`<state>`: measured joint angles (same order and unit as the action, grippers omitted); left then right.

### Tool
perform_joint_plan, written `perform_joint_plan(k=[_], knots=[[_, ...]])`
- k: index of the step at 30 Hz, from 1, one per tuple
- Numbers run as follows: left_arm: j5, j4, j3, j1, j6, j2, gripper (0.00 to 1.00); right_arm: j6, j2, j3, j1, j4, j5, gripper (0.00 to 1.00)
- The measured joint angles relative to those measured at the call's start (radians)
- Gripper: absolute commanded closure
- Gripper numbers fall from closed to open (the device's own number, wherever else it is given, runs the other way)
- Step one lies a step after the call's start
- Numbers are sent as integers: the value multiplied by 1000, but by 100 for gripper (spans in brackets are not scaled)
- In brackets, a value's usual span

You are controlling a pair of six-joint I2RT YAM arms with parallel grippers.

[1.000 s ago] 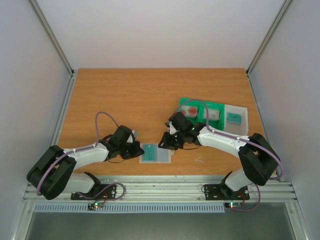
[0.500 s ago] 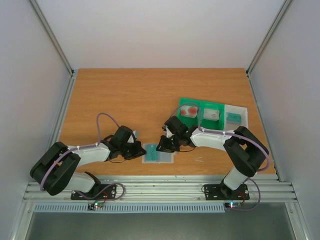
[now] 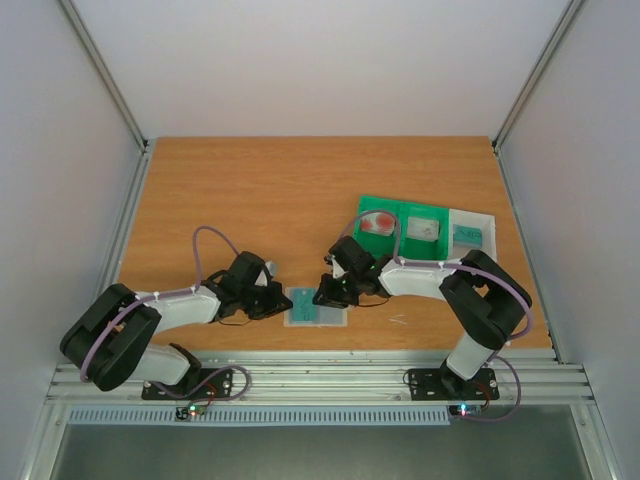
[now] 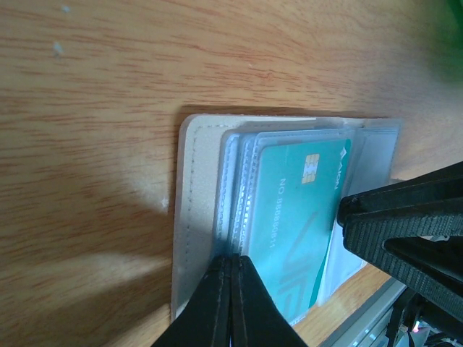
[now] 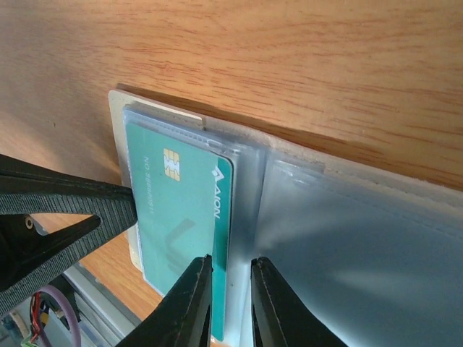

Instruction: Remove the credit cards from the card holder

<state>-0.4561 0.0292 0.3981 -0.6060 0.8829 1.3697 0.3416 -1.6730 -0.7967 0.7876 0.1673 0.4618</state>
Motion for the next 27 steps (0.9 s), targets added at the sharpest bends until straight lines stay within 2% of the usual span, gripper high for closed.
perform_joint_plan(k=[15, 21, 27], knots=[[0, 1, 0, 0, 0, 0, 100, 21, -29, 2, 0, -53, 19, 84], [0, 1, 0, 0, 0, 0, 100, 25, -35, 3, 0, -64, 25, 88], [0, 0, 0, 0, 0, 0, 100, 29, -35, 6, 0, -65, 23, 96]])
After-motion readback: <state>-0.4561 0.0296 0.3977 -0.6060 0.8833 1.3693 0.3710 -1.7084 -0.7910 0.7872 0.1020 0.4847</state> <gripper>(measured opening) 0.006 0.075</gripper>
